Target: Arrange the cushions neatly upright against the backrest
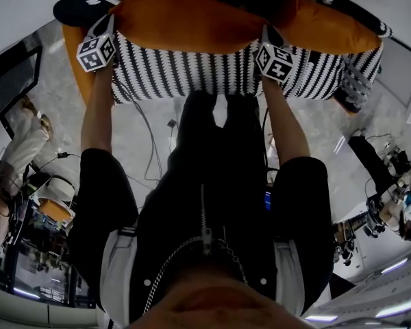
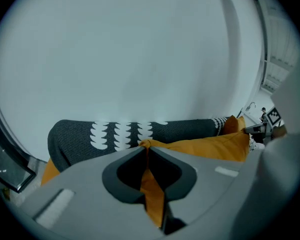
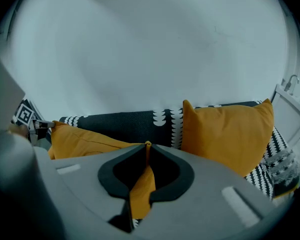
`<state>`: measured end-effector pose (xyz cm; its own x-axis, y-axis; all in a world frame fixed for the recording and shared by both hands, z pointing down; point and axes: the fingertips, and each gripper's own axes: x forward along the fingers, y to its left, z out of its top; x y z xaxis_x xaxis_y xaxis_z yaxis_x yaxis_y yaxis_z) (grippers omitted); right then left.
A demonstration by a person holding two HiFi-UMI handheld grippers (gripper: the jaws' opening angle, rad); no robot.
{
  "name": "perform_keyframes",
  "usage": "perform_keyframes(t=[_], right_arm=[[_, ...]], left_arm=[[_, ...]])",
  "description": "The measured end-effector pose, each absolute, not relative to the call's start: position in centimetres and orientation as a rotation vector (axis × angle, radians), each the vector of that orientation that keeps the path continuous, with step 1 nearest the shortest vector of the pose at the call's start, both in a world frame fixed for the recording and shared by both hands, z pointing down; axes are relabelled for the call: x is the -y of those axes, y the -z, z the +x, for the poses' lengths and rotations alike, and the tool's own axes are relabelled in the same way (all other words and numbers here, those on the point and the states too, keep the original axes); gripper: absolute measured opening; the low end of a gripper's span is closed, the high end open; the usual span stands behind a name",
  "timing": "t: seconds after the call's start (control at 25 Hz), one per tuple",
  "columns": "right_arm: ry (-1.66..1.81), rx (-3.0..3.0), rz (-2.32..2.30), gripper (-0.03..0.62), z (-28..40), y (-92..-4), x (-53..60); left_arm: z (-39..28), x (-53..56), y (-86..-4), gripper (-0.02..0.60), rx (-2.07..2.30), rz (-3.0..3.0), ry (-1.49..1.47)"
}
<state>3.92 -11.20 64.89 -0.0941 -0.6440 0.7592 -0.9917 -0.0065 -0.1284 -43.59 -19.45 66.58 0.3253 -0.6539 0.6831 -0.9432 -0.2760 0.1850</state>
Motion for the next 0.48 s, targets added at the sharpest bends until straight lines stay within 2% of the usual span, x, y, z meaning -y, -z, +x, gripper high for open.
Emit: perform_keyframes(t=[0.48], right_arm=[[-0.872, 1.865, 1.610, 0.031, 2.4, -63.8, 12.6]], left_arm=[[-46.5, 13.0, -65.3, 0.028, 1.489, 1.919, -0.564]])
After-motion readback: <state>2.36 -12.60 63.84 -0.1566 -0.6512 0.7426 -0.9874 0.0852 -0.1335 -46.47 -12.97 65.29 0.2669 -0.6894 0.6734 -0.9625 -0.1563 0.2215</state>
